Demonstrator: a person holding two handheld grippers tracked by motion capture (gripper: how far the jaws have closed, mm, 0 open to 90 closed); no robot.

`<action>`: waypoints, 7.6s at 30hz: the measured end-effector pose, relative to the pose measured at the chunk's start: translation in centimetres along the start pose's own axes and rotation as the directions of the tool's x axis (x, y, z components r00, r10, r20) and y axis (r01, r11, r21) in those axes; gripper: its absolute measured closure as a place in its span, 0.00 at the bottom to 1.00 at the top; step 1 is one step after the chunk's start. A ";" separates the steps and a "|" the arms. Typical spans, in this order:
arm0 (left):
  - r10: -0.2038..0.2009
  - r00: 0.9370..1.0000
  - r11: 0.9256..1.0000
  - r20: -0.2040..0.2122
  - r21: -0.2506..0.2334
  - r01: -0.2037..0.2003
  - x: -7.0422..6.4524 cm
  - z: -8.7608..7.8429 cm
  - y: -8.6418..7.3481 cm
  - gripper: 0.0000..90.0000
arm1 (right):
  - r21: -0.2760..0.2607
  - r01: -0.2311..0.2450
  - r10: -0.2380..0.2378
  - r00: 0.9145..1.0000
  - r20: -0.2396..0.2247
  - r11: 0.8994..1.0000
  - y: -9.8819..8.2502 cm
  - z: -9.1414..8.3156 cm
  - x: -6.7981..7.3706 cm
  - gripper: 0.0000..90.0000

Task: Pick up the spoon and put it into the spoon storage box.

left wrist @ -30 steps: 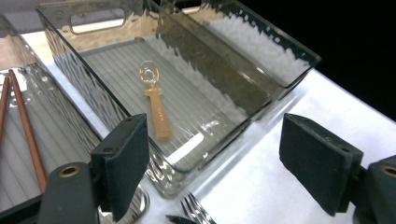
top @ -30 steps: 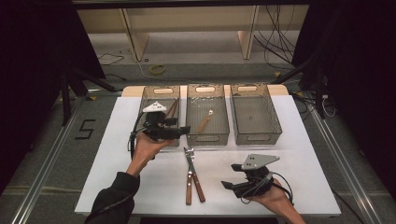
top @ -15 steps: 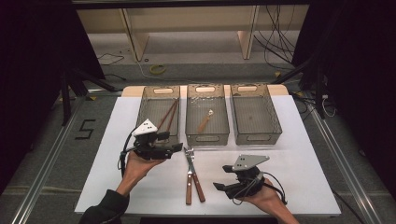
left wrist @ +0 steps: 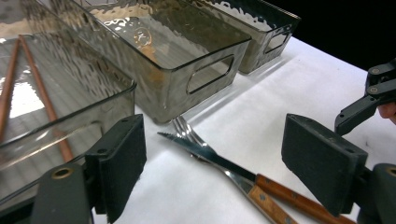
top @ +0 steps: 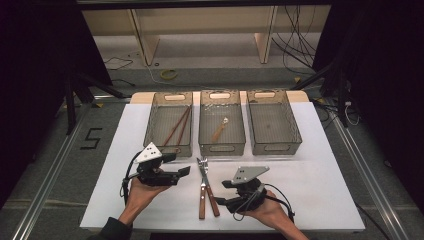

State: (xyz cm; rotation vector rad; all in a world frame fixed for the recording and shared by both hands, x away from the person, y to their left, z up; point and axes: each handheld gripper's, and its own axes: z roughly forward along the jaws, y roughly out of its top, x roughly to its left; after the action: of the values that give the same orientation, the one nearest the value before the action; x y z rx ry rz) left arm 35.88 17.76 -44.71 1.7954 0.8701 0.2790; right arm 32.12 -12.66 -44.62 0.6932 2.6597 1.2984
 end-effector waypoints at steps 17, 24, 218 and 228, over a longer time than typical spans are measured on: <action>0.010 1.000 1.000 -0.014 -0.021 -0.011 -0.7 -1.8 -1.7 0.24 | 0.065 0.065 -0.061 0.997 -0.056 0.996 1.2 4.3 1.5 0.88; 0.001 1.000 0.999 -0.021 -0.049 -0.002 -0.8 -2.4 -1.9 0.24 | 0.098 0.090 -0.082 0.993 -0.082 0.991 1.3 6.3 2.1 0.96; 0.021 0.999 0.998 -0.044 -0.058 -0.024 -0.3 -1.8 -2.3 0.23 | 0.184 0.006 -0.028 0.993 0.116 0.983 3.4 -2.9 -10.2 0.86; 0.028 0.999 0.998 -0.039 -0.058 -0.030 -0.4 -1.5 -2.1 0.23 | 0.148 -0.029 0.007 0.989 0.146 0.989 3.3 -4.0 -10.8 0.86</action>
State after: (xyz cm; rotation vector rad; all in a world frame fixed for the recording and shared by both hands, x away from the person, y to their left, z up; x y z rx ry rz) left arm 33.89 18.87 -45.86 1.7544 0.8549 0.3555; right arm 41.75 -18.59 -40.72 0.7987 2.6572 1.0169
